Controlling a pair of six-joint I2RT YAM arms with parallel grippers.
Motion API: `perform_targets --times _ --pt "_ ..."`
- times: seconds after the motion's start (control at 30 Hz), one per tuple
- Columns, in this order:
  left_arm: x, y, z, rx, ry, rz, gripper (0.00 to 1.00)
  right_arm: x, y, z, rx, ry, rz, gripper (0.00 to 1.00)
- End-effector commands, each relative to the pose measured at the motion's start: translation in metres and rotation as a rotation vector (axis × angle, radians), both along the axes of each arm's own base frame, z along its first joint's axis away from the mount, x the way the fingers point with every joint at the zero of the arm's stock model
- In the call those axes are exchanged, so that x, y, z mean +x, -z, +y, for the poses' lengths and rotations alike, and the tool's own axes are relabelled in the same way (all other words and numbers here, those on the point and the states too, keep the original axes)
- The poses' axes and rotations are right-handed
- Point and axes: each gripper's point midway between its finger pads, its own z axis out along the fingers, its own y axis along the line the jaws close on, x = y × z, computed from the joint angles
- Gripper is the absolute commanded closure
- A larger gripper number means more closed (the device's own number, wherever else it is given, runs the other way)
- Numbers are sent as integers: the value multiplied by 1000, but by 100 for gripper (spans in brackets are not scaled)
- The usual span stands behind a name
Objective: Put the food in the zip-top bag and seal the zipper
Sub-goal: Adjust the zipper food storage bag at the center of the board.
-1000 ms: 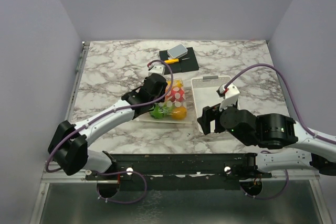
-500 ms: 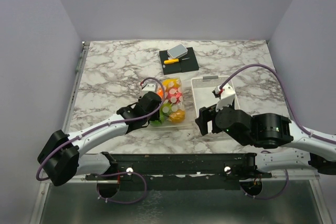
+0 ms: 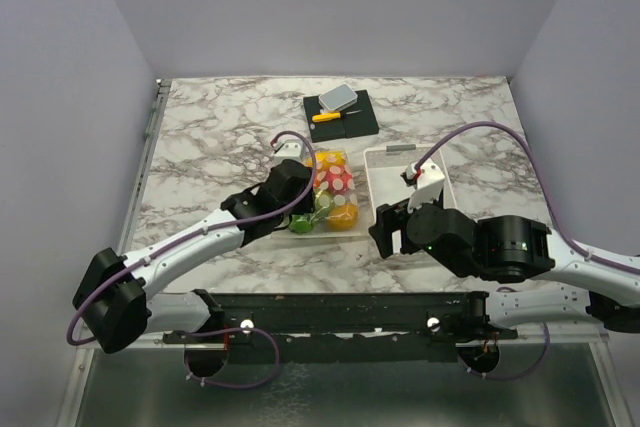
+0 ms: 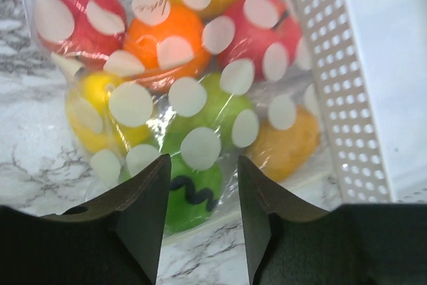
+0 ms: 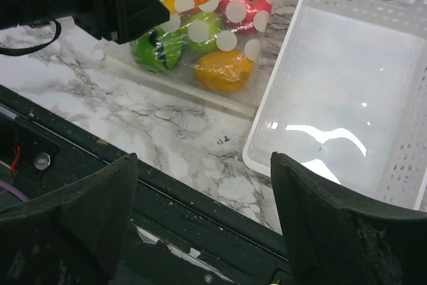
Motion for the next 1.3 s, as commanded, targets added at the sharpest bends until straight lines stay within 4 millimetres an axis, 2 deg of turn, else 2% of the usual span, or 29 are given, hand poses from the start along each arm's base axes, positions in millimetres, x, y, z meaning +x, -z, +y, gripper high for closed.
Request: perform_targets --times 0.0,0.13,0.23,0.43,0.6,0.7,0.83,1.0,1.13,1.27 --pt "13 -44 -22 -60 69 -94 52 0 2 6 15 1 12 14" --pt "24 -40 -35 -37 95 -92 52 1 2 7 17 3 13 14" --pt "29 -26 -42 -21 107 -72 52 0 3 6 18 6 17 14" --pt "31 25 -43 32 95 -13 52 -2 10 2 17 12 32 14" --pt "24 67 -45 61 114 62 54 -2 9 0 19 17 32 14" --pt "23 73 -43 80 121 69 54 -2 9 -1 19 19 31 14" --pt "26 50 -45 54 135 23 54 -2 9 -1 20 20 30 14" --pt "28 5 -46 17 147 -50 53 -1 9 2 17 16 23 14" --pt "26 -29 -40 7 152 -99 51 2 8 5 19 20 13 14" --pt "25 -71 -33 -11 155 -161 47 4 6 6 15 20 -7 13"
